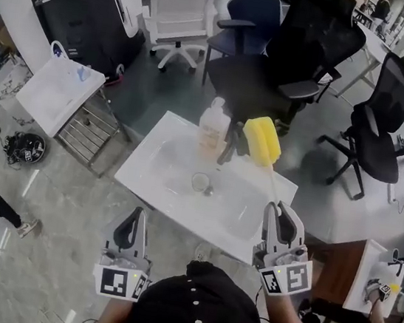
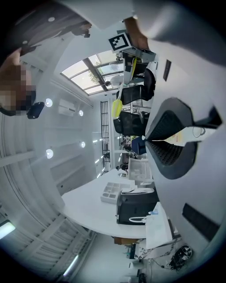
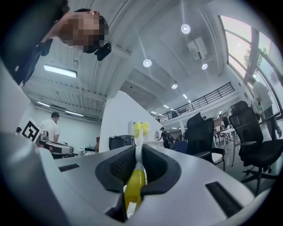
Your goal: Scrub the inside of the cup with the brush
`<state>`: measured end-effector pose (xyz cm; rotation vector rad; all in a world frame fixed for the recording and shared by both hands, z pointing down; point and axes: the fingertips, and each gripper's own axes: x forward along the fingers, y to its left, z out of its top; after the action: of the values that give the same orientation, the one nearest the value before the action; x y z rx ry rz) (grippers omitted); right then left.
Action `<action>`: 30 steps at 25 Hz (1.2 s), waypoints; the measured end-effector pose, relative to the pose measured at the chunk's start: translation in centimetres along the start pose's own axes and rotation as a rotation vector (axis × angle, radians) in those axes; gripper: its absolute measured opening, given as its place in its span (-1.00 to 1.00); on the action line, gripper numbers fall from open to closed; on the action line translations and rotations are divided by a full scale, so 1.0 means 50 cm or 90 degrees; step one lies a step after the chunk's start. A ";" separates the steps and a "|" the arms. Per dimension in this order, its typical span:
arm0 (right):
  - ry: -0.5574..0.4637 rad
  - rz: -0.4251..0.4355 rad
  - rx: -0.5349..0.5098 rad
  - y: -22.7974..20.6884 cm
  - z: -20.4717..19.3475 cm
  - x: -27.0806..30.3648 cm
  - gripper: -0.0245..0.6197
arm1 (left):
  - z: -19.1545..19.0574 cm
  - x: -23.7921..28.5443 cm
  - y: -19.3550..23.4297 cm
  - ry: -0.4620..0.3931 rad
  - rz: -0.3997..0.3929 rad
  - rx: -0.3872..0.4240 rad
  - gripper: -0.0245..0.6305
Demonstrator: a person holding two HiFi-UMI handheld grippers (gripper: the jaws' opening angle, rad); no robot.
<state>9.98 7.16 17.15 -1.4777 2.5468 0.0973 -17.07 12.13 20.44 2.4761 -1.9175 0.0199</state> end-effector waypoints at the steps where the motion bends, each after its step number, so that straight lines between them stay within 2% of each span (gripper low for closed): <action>1: 0.000 0.003 0.000 -0.012 -0.003 0.013 -0.77 | -0.001 0.019 -0.002 0.001 -0.003 0.007 -0.84; 7: 0.004 0.037 0.006 -0.070 -0.029 0.073 -0.77 | -0.016 0.130 -0.018 0.026 -0.019 0.021 -0.84; 11: 0.020 0.086 -0.003 -0.083 -0.057 0.105 -0.77 | -0.016 0.183 -0.035 0.022 -0.034 0.030 -0.84; 15: 0.043 0.127 -0.025 -0.077 -0.089 0.123 -0.77 | -0.062 0.214 -0.042 0.072 -0.070 0.014 -0.84; 17: 0.060 0.145 -0.036 -0.074 -0.111 0.131 -0.77 | -0.095 0.232 -0.045 0.100 -0.112 0.031 -0.84; 21: 0.112 0.167 -0.035 -0.070 -0.161 0.151 -0.77 | -0.178 0.279 -0.052 0.165 -0.236 0.122 -0.81; 22: 0.129 0.176 -0.044 -0.071 -0.177 0.155 -0.77 | -0.203 0.293 -0.052 0.186 -0.268 0.143 -0.71; 23: 0.147 0.184 -0.057 -0.071 -0.194 0.160 -0.77 | -0.229 0.309 -0.049 0.204 -0.297 0.163 -0.51; 26: 0.210 0.206 -0.097 -0.068 -0.248 0.173 -0.77 | -0.315 0.353 -0.034 0.246 -0.371 0.208 -0.44; 30: 0.346 0.255 -0.166 -0.062 -0.342 0.162 -0.77 | -0.450 0.403 -0.011 0.316 -0.485 0.289 -0.26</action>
<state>6.45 -3.90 32.37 -1.1630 3.3622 0.0973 -11.56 -6.90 43.25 2.9072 -0.7759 1.0324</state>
